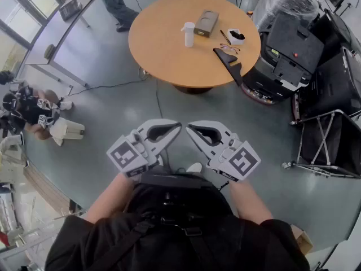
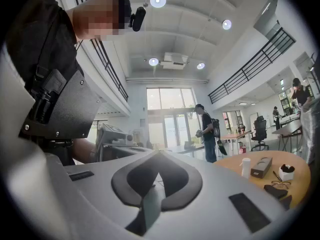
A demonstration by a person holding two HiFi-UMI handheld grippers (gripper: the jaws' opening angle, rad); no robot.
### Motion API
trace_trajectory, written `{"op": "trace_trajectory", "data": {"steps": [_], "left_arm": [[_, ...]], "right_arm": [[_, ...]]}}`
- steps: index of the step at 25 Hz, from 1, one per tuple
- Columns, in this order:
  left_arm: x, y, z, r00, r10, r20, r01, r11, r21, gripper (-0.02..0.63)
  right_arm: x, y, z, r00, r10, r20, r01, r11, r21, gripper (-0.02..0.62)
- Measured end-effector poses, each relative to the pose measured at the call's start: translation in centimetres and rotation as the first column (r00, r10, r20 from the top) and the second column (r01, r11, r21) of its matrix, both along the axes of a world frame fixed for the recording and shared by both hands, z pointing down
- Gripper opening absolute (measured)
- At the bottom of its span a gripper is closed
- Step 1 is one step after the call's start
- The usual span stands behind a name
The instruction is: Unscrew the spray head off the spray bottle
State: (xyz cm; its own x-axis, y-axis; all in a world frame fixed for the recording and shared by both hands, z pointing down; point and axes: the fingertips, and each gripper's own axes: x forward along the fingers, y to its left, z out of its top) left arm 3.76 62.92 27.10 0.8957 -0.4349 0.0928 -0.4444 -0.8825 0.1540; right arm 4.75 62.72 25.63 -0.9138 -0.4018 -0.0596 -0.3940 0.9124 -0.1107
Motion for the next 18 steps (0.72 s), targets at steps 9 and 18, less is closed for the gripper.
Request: {"op": "trace_trajectory", "data": {"steps": [9,18], "left_arm": [[1.8,-2.9,1.2,0.999,-0.039,0.027,0.039,0.999,-0.002,0.003],[0.0,-8.9,0.5,0.999,0.041,-0.001,-0.041,0.999,0.027,0.003]], "right_arm": [[1.8,-3.1,0.9,1.0,-0.02,0.013,0.02,1.0,-0.011,0.011],[-0.7,-8.9,0.8,0.999,0.036,-0.013,-0.036,0.999,-0.012,0.011]]}}
